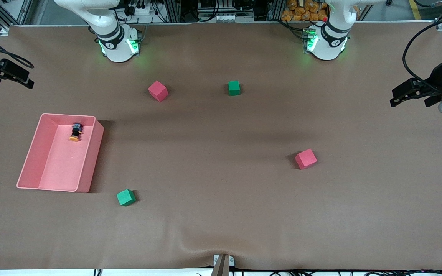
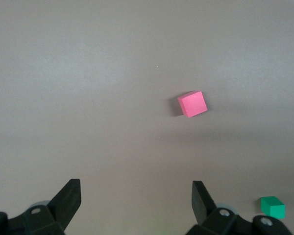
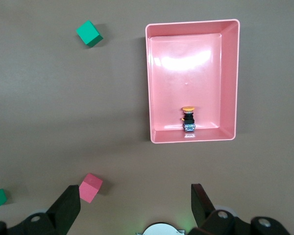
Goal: Place and upright button with both arms
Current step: 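Reach the right gripper down into the pink tray toward the button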
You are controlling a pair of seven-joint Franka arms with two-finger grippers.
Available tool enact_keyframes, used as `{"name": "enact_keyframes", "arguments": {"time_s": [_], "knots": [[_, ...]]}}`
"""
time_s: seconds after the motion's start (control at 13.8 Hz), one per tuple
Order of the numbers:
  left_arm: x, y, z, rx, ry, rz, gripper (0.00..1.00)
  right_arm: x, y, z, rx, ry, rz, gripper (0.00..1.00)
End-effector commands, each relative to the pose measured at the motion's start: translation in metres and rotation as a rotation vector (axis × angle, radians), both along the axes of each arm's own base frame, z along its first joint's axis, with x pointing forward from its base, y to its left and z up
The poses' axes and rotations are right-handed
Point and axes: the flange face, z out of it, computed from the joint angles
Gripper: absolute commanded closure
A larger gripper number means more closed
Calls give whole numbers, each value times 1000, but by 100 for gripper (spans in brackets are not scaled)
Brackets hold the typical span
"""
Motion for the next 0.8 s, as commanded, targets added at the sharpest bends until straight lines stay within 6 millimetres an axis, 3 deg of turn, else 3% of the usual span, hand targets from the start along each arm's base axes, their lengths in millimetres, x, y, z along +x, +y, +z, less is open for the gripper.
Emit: {"name": "enact_keyframes", "arguments": {"time_s": [0.0,0.29,0.44,0.73], "knots": [[0,-2,6,-10,4,-19,0,-7,-4,7,-28,-9,-5,0],[1,1,5,-6,5,-14,0,-6,-6,5,-28,-5,-10,0],[3,3,3,-13,9,-10,0,-4,-9,-7,-28,15,-12,0],[3,5,1,-16,14,-5,0,5,-31,-65,-26,36,-52,0]]}}
